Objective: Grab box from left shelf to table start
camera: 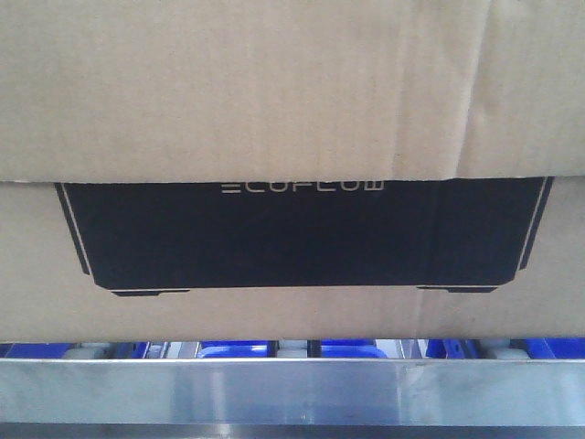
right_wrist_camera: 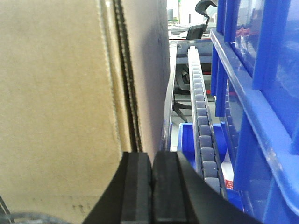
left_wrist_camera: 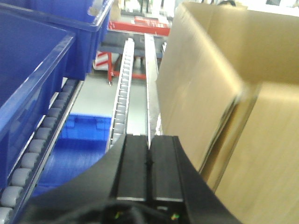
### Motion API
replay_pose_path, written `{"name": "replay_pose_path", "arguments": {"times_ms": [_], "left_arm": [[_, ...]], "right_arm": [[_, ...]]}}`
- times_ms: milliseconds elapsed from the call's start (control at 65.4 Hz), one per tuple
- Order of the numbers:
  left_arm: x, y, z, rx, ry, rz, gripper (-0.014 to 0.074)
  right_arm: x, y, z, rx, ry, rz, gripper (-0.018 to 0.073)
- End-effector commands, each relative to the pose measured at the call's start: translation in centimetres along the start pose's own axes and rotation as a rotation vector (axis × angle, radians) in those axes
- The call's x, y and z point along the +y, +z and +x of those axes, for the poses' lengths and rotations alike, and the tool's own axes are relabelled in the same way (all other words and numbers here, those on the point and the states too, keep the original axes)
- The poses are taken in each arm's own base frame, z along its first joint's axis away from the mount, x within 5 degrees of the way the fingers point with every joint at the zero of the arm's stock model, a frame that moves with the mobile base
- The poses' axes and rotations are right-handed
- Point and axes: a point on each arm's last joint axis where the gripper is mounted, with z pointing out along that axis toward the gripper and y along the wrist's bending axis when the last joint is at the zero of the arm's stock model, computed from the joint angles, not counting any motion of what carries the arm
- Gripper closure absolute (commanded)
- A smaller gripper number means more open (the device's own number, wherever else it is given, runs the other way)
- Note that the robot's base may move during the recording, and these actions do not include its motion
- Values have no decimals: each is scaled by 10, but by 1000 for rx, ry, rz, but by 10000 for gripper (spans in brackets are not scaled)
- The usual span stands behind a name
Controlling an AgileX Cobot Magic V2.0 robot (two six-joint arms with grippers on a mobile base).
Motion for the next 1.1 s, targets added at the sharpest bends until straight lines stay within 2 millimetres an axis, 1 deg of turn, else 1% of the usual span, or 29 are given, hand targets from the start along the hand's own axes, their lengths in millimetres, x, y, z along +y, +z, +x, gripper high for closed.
{"name": "replay_pose_path", "arguments": {"times_ms": [0,138,290,474,520,657,688,810,871,979,1055,1086], "left_arm": [[-3,5,-33,-50,-2,5,691],[-7,12,-58,6,7,11,691],[-11,17,-80,95,12,23,691],[-9,14,-111,34,94,-25,691],[-9,14,-117,21,68,-34,691],[-7,21,-127,63,-67,-60,691],[-7,23,-129,77,-74,-63,691],[-12,37,-138,111,30,-33,691],[-18,42,-141,137,53,19,691],[-31,54,-141,213,115,87,691],[-37,60,-142,235,129,84,691],[-39,63,-144,243,109,80,691]], "right_arm": [[2,-2,-16,-126,-23,-13,511],[2,-2,-16,-126,-23,-13,511],[2,-2,-16,-126,-23,-13,511],[2,-2,-16,-126,-23,-13,511],[2,-2,-16,-126,-23,-13,511],[2,-2,-16,-126,-23,-13,511],[2,-2,-16,-126,-23,-13,511],[2,-2,-16,-126,-23,-13,511],[2,-2,-16,-126,-23,-13,511],[2,-2,-16,-126,-23,-13,511],[2,-2,-16,-126,-23,-13,511],[2,-2,-16,-126,-23,-13,511]]}}
